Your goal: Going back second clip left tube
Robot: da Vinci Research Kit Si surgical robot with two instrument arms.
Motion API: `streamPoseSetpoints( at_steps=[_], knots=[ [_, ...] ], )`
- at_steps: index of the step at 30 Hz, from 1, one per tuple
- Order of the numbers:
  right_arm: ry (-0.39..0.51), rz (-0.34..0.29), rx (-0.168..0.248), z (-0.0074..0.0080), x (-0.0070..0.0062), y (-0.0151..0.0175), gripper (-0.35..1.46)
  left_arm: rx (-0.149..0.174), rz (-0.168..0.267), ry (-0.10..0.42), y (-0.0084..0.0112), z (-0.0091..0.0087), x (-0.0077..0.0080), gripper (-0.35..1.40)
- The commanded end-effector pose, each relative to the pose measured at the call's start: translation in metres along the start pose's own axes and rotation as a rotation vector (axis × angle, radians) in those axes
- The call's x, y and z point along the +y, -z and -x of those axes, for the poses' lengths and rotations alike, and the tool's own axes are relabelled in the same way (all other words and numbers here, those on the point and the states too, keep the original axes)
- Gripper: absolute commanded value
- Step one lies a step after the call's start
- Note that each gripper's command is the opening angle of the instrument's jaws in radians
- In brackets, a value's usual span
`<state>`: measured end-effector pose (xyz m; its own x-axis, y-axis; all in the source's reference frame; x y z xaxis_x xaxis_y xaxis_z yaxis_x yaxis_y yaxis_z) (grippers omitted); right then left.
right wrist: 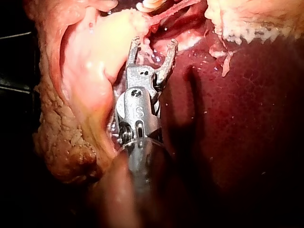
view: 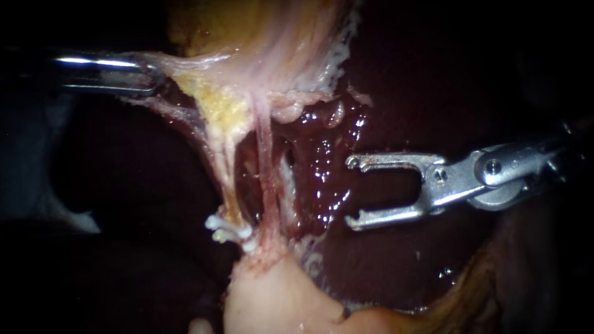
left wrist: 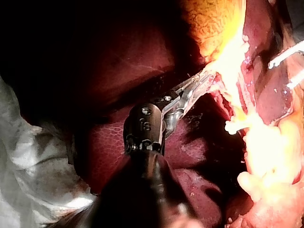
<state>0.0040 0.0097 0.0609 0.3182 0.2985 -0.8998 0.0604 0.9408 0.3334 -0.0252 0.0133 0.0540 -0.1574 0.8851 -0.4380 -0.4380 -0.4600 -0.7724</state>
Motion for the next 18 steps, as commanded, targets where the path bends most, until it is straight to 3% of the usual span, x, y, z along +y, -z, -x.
streamPoseSetpoints(
  at_steps=[1,7,18],
  knots=[
    [0.000,0.000,0.000,0.0000,0.0000,0.0000,0.50,-0.001,0.002,-0.001,-0.0002,0.0001,0.0001,-0.35],
    [0.000,0.000,0.000,-0.0001,-0.0001,0.0000,0.50,-0.003,0.007,-0.003,-0.0013,0.0004,0.0003,-0.35],
    [-0.001,0.002,-0.001,-0.0002,-0.0002,0.0001,0.50,-0.004,0.008,-0.003,-0.0013,0.0004,0.0003,-0.35]
  ],
)
